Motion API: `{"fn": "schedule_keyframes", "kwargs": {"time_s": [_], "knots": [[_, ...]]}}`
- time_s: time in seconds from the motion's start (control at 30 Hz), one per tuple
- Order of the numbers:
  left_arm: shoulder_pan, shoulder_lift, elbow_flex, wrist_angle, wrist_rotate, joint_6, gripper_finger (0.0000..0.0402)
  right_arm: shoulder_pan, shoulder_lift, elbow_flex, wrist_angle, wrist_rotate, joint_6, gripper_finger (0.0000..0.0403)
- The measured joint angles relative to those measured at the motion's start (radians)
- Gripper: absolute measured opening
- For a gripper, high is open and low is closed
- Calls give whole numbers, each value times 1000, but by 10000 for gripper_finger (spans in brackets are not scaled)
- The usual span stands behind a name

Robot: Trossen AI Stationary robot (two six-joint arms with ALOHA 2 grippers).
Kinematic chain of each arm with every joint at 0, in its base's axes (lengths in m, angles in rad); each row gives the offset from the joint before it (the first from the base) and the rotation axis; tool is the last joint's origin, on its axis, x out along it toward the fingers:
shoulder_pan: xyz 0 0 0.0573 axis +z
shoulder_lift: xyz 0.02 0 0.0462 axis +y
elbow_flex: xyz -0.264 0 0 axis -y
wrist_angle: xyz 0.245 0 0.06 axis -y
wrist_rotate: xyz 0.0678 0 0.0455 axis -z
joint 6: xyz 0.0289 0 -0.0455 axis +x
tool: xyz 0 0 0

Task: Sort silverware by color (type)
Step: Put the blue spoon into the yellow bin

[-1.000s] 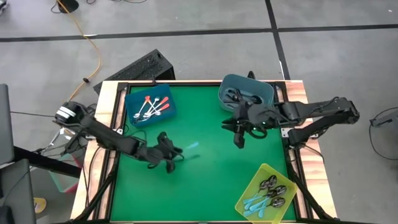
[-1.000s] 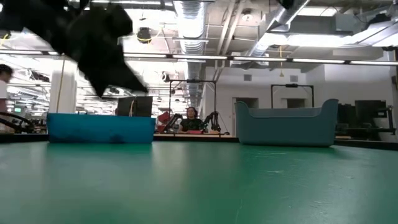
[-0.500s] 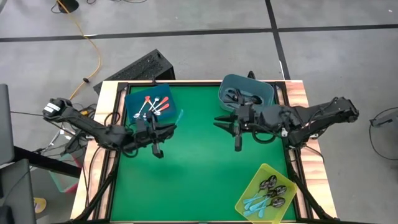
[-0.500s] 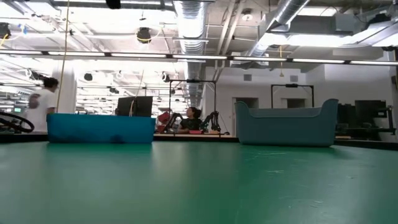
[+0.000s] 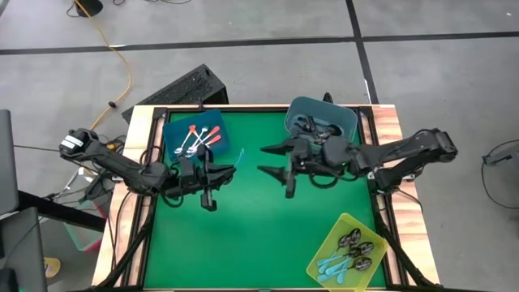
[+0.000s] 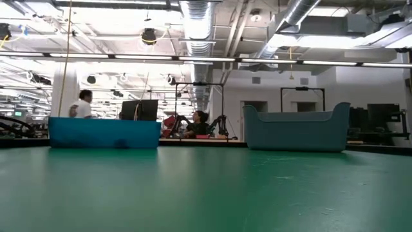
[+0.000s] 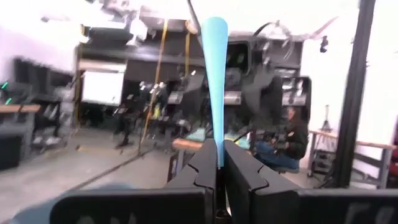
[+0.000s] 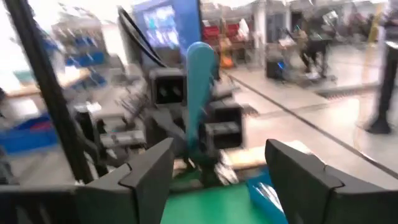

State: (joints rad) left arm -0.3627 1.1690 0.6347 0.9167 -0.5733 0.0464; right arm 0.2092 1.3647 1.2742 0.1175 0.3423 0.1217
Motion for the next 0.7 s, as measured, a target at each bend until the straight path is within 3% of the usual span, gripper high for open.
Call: {"fn": "schedule_keyframes", "kwargs": {"time_s": [0.23,0.7], "knots": [[18,42,60,-17,49,24,0,-10,98,1,187,-77,2,275],[40,176,154,-6,124,3,0,-15,172,78,182,-143,2,275]]}}
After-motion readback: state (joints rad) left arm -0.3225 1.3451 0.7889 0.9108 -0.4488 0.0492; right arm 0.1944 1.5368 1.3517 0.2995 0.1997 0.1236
